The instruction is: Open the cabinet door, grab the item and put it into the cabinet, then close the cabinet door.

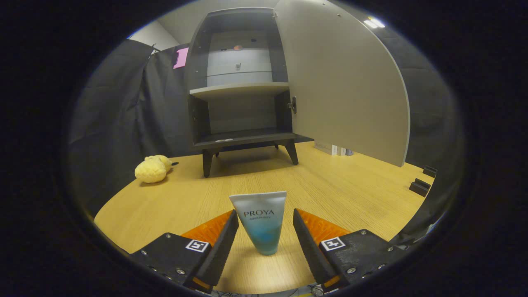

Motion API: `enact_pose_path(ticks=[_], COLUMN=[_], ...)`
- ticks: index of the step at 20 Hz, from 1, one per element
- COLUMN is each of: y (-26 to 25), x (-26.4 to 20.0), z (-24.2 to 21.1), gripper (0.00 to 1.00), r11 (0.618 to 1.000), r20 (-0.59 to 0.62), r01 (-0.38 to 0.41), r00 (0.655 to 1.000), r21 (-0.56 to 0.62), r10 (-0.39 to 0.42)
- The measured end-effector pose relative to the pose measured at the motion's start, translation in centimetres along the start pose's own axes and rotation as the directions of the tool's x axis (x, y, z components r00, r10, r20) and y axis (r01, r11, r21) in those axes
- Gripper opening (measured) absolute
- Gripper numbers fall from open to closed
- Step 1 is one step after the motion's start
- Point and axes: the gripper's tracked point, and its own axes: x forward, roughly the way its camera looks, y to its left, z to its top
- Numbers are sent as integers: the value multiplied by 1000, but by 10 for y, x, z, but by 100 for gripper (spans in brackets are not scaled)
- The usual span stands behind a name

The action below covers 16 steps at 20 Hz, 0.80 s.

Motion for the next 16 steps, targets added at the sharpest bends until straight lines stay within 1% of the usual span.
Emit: enact_pose_path(ticks=[1, 3, 5, 8, 13, 16], y=[5, 13, 19, 19, 10, 8], x=[-3, -1, -2, -6, -10, -12], z=[-3, -3, -3, 4, 51, 81], gripper=[71, 54, 52, 52, 52, 52], r11=[999, 995, 993, 993, 994, 993], r20=[1, 3, -6, -10, 9, 19], r01=[-23, -71, -99, -106, -105, -117], r00=[1000, 997, 995, 994, 994, 993], r21=[-33, -74, -70, -51, -19, -33], r10=[23, 72, 99, 106, 105, 117])
